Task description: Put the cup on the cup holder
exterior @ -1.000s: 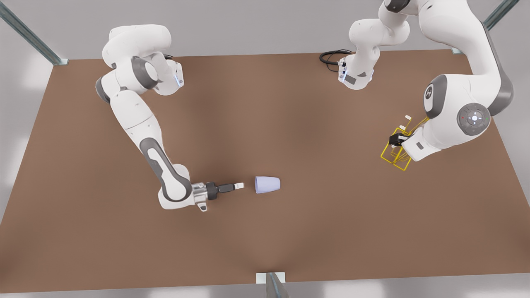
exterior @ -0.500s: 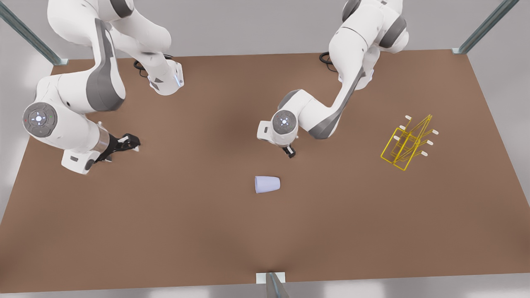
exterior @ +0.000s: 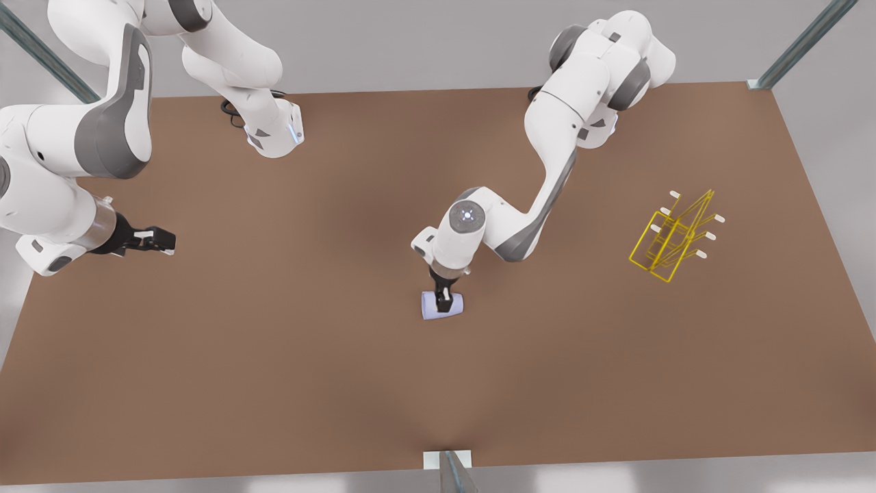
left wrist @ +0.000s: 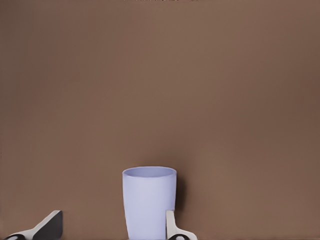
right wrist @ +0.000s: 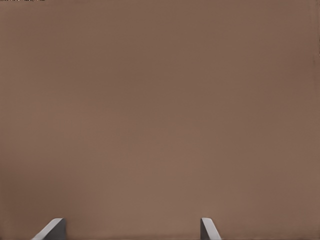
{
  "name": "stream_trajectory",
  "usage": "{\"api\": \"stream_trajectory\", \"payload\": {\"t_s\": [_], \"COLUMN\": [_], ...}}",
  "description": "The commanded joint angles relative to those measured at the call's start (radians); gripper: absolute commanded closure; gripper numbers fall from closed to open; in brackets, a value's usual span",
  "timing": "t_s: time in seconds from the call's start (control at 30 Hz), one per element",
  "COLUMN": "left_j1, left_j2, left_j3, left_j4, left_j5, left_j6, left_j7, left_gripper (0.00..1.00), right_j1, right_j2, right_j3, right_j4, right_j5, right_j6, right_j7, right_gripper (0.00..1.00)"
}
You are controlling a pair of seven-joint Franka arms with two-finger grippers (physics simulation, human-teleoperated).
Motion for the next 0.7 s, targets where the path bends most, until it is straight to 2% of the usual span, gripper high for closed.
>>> {"api": "stream_trajectory", "payload": {"t_s": [0.0, 0.07, 0.13, 0.2, 0.27, 0.67], "left_j1": [0.010, 0.010, 0.009, 0.006, 0.003, 0.003], "left_j2": [-0.001, 0.002, 0.002, 0.002, 0.002, 0.084], "left_j3": [0.002, 0.009, 0.009, 0.007, 0.004, 0.002], "left_j4": [-0.017, -0.062, -0.068, -0.066, -0.066, -0.012], "left_j5": [0.027, 0.027, 0.024, 0.024, 0.023, 0.000], "left_j6": [0.092, 0.086, -0.023, -0.028, -0.029, 0.044], "left_j7": [0.333, 0.324, 0.053, -0.187, -0.260, -0.265], "left_gripper": [0.00, 0.00, 0.00, 0.00, 0.00, 0.00], "right_j1": [0.000, 0.001, 0.003, 0.009, 0.011, 0.014], "right_j2": [-0.001, 0.000, 0.002, 0.002, 0.002, 0.002], "right_j3": [0.000, 0.000, 0.000, 0.000, 0.000, 0.002], "right_j4": [0.000, 0.000, 0.001, 0.001, 0.001, 0.001], "right_j5": [-0.002, -0.008, -0.018, -0.018, -0.018, -0.017], "right_j6": [-0.003, -0.002, -0.002, -0.002, -0.003, -0.003], "right_j7": [0.167, 0.167, 0.167, 0.169, 0.169, 0.172], "right_gripper": [0.00, 0.00, 0.00, 0.00, 0.00, 0.00]}}
